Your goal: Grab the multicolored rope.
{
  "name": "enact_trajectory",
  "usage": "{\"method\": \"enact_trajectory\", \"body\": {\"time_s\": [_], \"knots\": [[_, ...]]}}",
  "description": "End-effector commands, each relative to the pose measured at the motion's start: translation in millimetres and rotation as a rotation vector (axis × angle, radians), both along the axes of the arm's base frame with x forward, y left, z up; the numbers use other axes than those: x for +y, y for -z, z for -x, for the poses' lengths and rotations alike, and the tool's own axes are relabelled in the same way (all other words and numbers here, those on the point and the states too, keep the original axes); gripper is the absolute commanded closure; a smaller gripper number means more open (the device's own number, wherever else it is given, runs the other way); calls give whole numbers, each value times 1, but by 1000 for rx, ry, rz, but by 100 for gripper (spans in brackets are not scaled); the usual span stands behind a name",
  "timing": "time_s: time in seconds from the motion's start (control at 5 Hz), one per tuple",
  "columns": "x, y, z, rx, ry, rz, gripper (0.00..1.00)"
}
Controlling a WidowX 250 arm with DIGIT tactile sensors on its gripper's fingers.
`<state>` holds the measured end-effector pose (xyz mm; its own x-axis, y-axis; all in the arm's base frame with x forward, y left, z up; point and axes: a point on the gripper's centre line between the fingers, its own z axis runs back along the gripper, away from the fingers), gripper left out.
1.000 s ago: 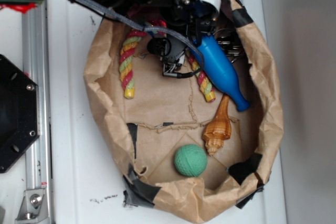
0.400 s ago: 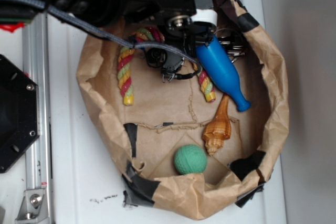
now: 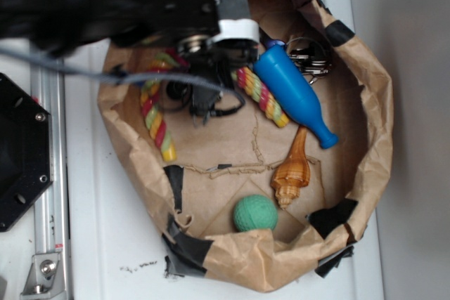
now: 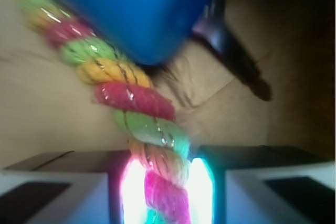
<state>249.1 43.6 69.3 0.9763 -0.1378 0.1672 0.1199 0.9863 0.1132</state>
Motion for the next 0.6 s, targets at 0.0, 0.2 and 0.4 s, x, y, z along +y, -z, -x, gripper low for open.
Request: {"method": "enact_trajectory", "body": {"time_s": [0.0,0.2,0.4], "knots": [[-38,-91,-19,-2,-257,-14,100],[-37,-86,-25,14,-337,-5,100],[-35,-80,-25,26,-334,28,100]]}}
